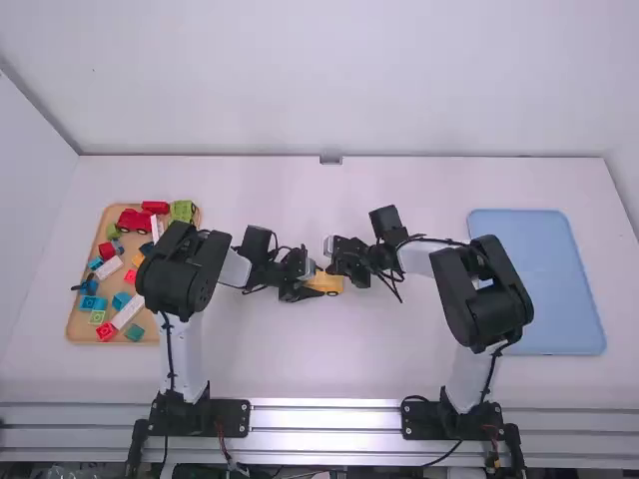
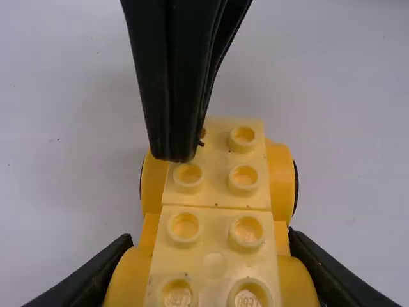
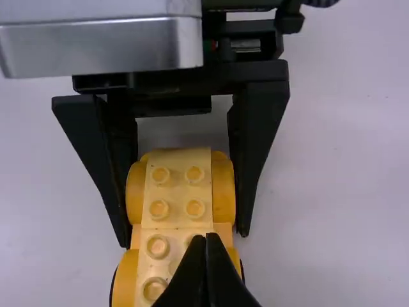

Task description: Assemble lego blocks to make yellow taxi

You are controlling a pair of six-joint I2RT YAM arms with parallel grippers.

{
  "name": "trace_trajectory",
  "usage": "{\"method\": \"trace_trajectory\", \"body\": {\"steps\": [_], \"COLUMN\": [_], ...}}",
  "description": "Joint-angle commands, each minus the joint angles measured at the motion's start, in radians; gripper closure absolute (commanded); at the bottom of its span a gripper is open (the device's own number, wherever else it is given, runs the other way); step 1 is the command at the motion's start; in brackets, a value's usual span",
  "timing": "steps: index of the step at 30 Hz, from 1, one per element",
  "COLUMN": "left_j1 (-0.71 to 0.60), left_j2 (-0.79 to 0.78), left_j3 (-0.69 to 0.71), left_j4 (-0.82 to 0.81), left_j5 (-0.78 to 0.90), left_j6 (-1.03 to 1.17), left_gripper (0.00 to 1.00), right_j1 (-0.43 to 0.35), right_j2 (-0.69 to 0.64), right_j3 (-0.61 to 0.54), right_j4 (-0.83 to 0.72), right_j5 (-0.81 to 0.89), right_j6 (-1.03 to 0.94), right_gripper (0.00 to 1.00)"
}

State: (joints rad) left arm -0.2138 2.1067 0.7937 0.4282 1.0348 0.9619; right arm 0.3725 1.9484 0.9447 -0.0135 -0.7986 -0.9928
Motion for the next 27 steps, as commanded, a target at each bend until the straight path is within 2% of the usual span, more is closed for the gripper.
{"method": "trace_trajectory", "body": {"steps": [1,9,15,17,21,22,24,25,27], "left_j1": [-0.009,-0.009,-0.009,-0.009,-0.009,-0.009,-0.009,-0.009,-0.009], "left_j2": [0.019,0.019,0.019,0.019,0.019,0.019,0.019,0.019,0.019], "left_j3": [-0.002,-0.002,-0.002,-0.002,-0.002,-0.002,-0.002,0.000,0.006], "left_j4": [-0.008,-0.004,-0.004,-0.003,0.003,0.007,0.023,0.033,0.035], "left_j5": [-0.008,-0.008,-0.008,-0.008,-0.018,-0.035,-0.068,-0.097,-0.127], "left_j6": [-0.004,-0.005,-0.004,-0.004,-0.007,-0.015,-0.048,-0.070,-0.076], "left_gripper": [0.51,0.51,0.51,0.51,0.51,0.51,0.51,0.51,0.50], "right_j1": [0.037,0.045,0.051,0.041,-0.023,-0.042,-0.068,-0.090,-0.118], "right_j2": [0.027,0.027,0.027,0.025,-0.051,-0.084,-0.122,-0.150,-0.193], "right_j3": [-0.054,-0.098,-0.114,-0.106,-0.061,-0.047,-0.028,-0.014,-0.011], "right_j4": [-0.019,-0.016,0.043,0.086,0.078,0.072,0.055,0.050,0.049], "right_j5": [0.137,0.179,0.203,0.141,-0.092,-0.127,-0.138,-0.135,-0.137], "right_j6": [0.024,-0.037,0.007,0.031,0.087,0.106,0.123,0.145,0.163], "right_gripper": [1.00,1.00,1.00,1.00,1.00,0.93,0.89,0.80,0.56]}}
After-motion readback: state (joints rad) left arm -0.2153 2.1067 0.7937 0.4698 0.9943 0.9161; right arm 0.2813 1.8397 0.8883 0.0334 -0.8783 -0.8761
